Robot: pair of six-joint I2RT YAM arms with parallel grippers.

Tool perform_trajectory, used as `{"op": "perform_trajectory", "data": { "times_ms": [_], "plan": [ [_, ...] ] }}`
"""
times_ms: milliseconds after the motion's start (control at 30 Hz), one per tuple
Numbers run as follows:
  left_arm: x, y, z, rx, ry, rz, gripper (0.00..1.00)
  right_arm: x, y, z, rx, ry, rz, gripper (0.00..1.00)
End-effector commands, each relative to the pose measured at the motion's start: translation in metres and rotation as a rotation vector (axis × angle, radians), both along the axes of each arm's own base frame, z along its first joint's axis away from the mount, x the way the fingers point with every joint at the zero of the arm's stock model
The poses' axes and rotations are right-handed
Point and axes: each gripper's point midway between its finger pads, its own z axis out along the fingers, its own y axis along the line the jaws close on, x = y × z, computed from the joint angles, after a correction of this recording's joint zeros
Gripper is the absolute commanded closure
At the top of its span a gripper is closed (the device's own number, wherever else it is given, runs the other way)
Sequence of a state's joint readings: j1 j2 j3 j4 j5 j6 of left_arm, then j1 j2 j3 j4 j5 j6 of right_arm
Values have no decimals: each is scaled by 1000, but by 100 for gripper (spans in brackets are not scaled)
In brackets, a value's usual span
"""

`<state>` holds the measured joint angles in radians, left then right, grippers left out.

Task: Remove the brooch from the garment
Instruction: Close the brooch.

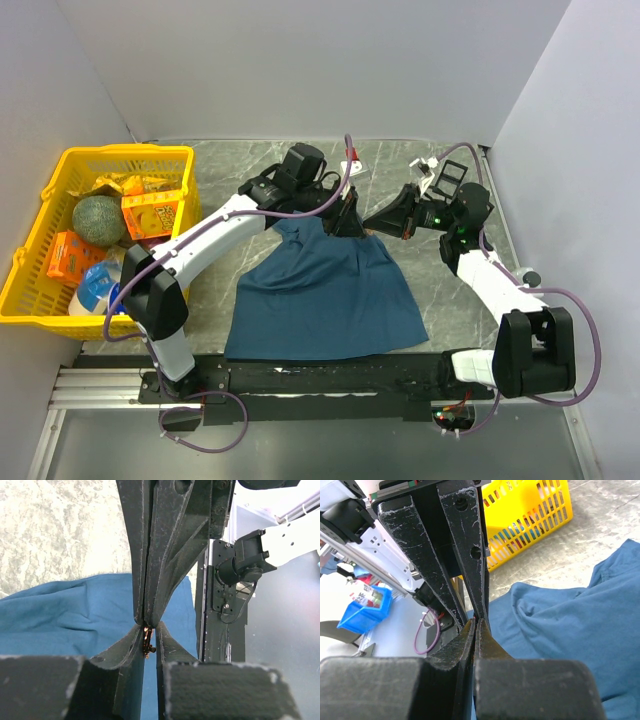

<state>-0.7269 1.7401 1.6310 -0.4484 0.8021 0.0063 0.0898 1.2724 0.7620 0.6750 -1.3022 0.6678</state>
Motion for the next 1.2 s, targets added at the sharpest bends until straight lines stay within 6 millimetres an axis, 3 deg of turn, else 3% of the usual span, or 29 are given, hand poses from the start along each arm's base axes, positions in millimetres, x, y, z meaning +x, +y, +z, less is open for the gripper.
{"op": "perform_trajectory", "data": {
  "times_ms": [0, 433, 567, 933, 1033, 1167],
  "plan": [
    [14, 2, 23, -42, -87, 56, 89, -9, 0, 9, -3, -68, 7, 100],
    [12, -4, 12, -14, -74, 57, 80, -7, 0, 11, -7, -77, -6, 100],
    [10, -5, 12, -15, -69, 47, 71, -7, 0, 11, -6, -75, -6, 100],
    [14, -5, 10, -2, -82, 70, 85, -10, 0, 13, -3, -80, -2, 100],
    [13, -6, 8, 0, -76, 64, 85, -10, 1, 14, -2, -86, -1, 100],
    [9, -9, 4, 8, -73, 50, 77, -10, 0, 15, 0, -83, -2, 100]
  ]
}}
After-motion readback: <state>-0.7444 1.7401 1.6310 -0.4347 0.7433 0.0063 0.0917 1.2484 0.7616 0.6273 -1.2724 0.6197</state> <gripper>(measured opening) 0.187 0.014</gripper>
